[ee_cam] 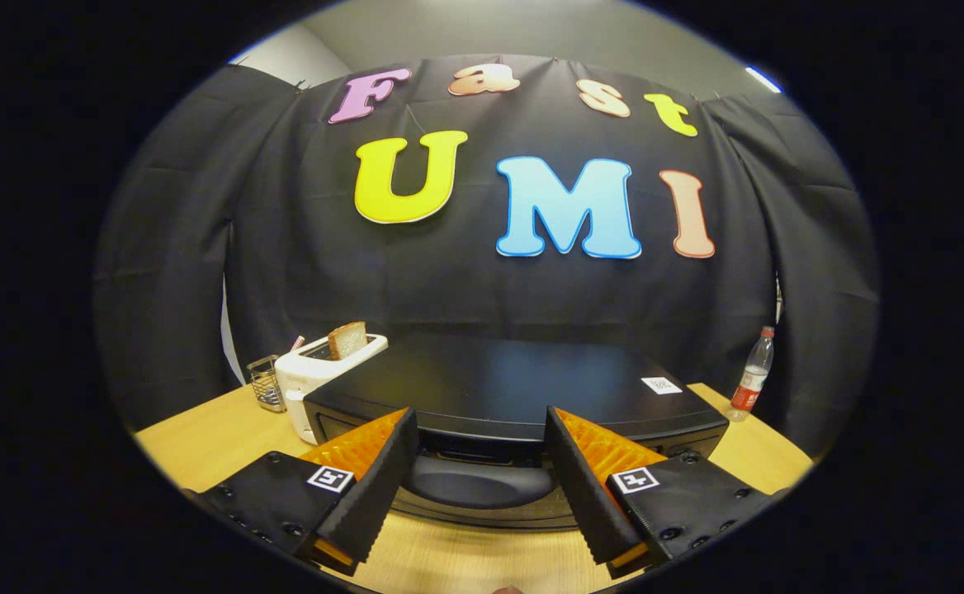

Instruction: Open the toaster oven, put the food inside, and close the toaster oven door.

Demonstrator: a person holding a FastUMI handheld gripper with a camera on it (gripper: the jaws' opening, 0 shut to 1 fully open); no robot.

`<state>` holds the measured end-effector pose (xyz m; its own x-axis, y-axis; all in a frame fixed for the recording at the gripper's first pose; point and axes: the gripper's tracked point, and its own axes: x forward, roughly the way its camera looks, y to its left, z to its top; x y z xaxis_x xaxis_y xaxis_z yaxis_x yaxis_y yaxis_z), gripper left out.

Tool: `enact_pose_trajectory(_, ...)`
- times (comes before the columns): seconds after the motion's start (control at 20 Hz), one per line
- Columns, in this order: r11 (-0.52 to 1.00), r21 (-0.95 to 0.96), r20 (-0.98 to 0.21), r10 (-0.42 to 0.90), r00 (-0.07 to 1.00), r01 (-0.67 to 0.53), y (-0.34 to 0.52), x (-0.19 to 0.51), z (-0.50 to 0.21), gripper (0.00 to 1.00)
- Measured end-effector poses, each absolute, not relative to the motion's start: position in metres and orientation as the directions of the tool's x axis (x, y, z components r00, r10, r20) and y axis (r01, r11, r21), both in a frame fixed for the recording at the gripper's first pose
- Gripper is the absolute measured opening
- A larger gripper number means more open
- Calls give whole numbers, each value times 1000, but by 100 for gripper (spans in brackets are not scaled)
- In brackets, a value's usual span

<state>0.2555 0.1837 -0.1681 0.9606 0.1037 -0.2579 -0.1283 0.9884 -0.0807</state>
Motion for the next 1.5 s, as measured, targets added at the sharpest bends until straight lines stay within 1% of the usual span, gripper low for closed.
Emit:
enact_pose_trajectory(0.05, 985, -111, -250, 98, 963, -129, 184, 256, -170, 99)
enact_pose_trajectory(0.15, 976, -163, -243, 101, 965, -143, 186, 250, -170, 99)
enact_pose_trajectory(0.35, 995, 2, -287, 92, 954, -96, 183, 245, -180, 97)
enact_pose_trajectory(0.4, 996, 14, -291, 88, 953, -88, 183, 248, -179, 97)
enact_pose_trajectory(1.0, 995, -6, -326, 89, 941, -96, 184, 203, -188, 97)
enact_pose_trajectory(1.5, 995, -21, -397, 81, 914, -97, 186, 153, -212, 97)
